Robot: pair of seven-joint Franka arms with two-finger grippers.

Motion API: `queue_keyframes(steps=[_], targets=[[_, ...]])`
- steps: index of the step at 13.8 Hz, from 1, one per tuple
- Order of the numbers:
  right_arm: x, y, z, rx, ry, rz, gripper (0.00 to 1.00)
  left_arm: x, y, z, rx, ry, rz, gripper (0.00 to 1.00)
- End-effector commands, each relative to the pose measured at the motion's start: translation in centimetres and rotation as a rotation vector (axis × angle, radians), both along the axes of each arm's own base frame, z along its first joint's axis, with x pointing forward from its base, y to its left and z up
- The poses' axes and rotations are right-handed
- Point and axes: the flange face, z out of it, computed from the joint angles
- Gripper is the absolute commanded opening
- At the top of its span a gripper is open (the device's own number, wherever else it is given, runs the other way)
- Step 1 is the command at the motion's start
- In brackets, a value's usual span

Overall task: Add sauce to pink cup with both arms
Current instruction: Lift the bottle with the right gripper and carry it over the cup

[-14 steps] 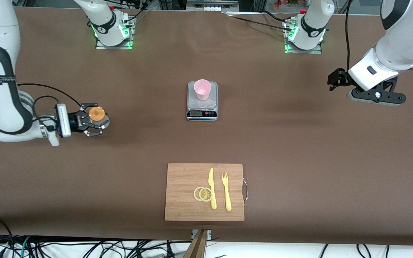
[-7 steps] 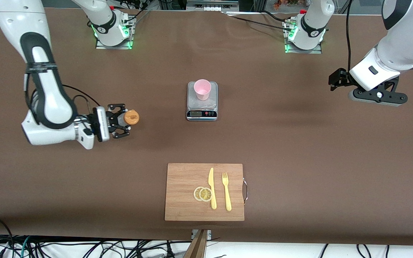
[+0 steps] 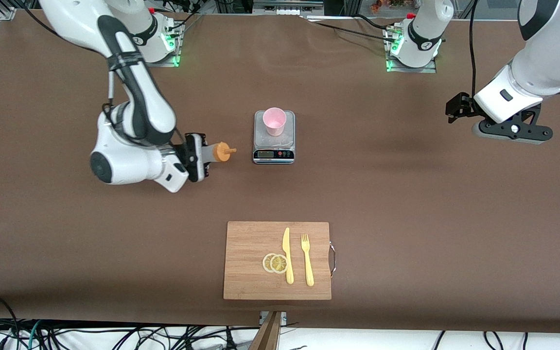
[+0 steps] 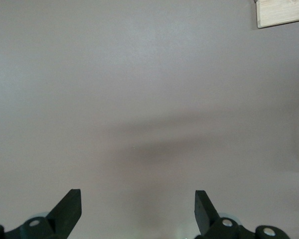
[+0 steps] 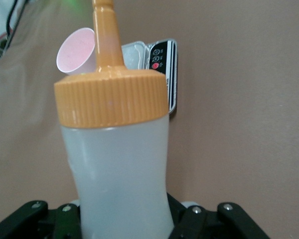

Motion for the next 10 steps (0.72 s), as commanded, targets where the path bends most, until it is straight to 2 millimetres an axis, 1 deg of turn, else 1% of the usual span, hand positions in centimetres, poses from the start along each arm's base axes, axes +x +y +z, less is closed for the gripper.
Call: queue_keyframes(steps=[1, 4, 5, 6, 10], targets=[[-1.2, 2.8, 0.8, -0.08, -0.042, 0.049, 0.0, 0.2, 0.1, 0.7, -0.019, 0.005, -0.006, 1.0], [-2.4, 5.4, 1.0, -0.136, -0.065, 0.079, 0.0, 0.2, 0.0, 0.7, -0.019, 0.005, -0.006, 1.0], [-2.8, 6.6, 1.2, -0.161, -0.075, 0.092, 0.0, 0.2, 0.0, 0.7, -0.019, 0.005, -0.006, 1.0], [-3.1, 7.3, 1.2, -0.182, -0.08, 0.102, 0.0, 0.2, 0.0, 0.7, -0.019, 0.005, -0.006, 1.0], [-4.2, 8.9, 1.1, -0.243, -0.109, 0.163, 0.0, 0.2, 0.0, 0.7, -0.02, 0.007, -0.006, 1.0]])
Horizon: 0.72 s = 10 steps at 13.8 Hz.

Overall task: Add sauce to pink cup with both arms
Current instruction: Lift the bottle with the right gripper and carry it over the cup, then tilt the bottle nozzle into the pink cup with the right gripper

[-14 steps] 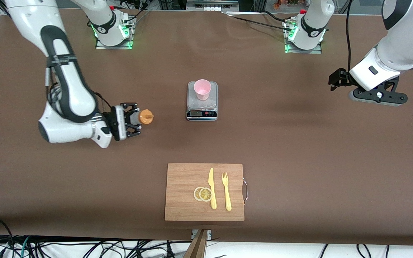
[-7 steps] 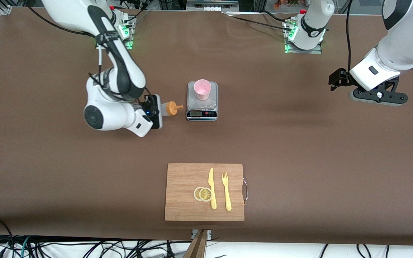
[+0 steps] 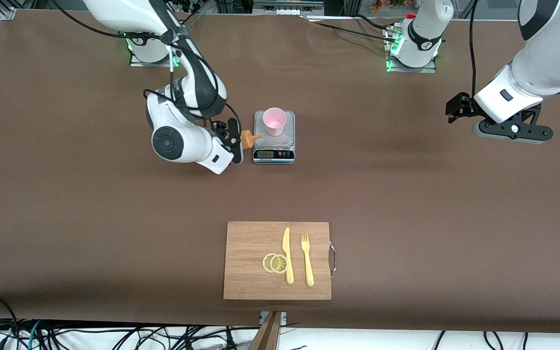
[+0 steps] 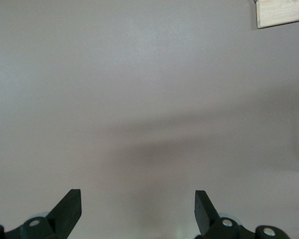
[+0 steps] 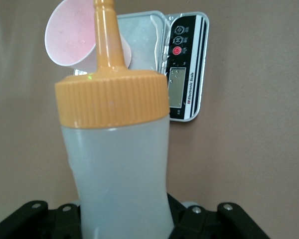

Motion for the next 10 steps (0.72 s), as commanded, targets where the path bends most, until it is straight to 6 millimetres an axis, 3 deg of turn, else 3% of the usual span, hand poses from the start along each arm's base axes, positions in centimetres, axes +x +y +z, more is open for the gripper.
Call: queue_keyframes(steps=[1, 10], targets=[[-0.4, 0.8, 0.9, -0.047, -0.032, 0.029, 0.0, 0.2, 0.0, 0.6, -0.02, 0.007, -0.006, 1.0], [-3.4, 4.7, 0.4, -0.147, -0.081, 0.167, 0.0, 0.0, 0.0, 0.5, -0.017, 0.023, -0.005, 1.0]])
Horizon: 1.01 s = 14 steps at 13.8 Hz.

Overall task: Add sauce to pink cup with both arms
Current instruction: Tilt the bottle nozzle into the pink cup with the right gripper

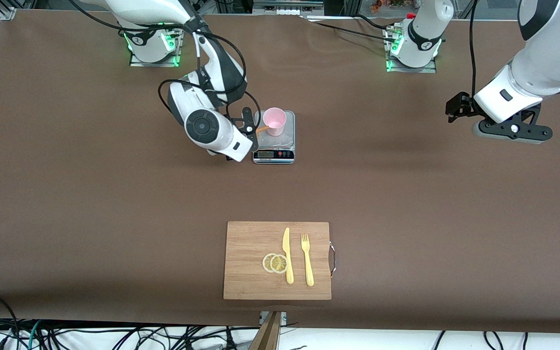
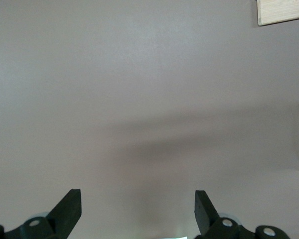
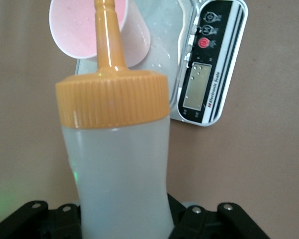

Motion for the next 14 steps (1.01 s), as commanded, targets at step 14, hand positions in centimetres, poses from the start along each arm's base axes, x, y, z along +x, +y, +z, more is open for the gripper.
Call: queue_keyframes(steps=[14], targets=[[-1.2, 2.6, 1.4, -0.135, -0.114, 0.082, 0.0, -0.2, -0.4, 0.6, -0.019, 0.029, -0.011, 1.0]])
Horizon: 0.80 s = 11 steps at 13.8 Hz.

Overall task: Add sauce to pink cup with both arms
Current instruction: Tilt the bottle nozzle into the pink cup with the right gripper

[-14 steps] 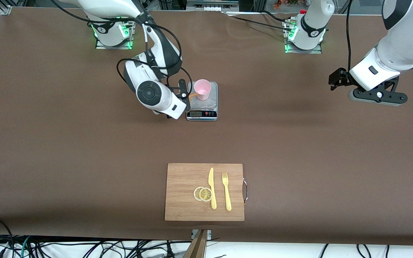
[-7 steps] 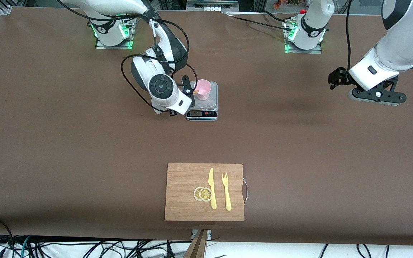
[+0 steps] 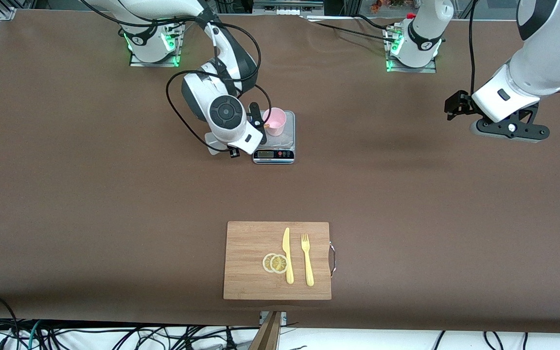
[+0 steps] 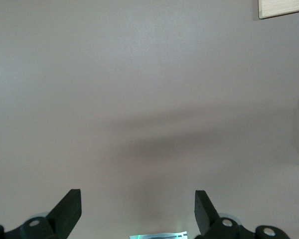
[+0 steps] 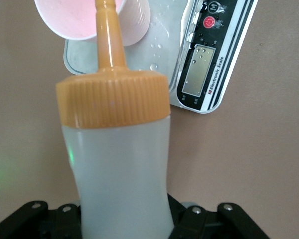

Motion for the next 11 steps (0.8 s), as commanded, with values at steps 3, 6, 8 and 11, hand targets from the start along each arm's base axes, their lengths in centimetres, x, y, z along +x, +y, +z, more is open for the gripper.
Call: queue_keyframes(steps=[3, 6, 8, 11], targets=[[-0.2, 0.9, 0.8, -0.04, -0.031, 0.023, 0.0, 0.0, -0.4, 0.7, -0.033, 0.013, -0.005, 1.0], [-0.8, 1.7, 0.8, -0.064, -0.051, 0.022, 0.0, 0.0, -0.4, 0.7, -0.033, 0.013, -0.005, 1.0], [-1.0, 1.9, 0.6, -0.077, -0.058, 0.013, 0.0, 0.0, -0.4, 0.7, -0.034, 0.013, -0.006, 1.0], [-1.3, 2.2, 0.3, -0.105, -0.078, 0.016, 0.0, 0.0, -0.4, 0.7, -0.034, 0.013, -0.006, 1.0]])
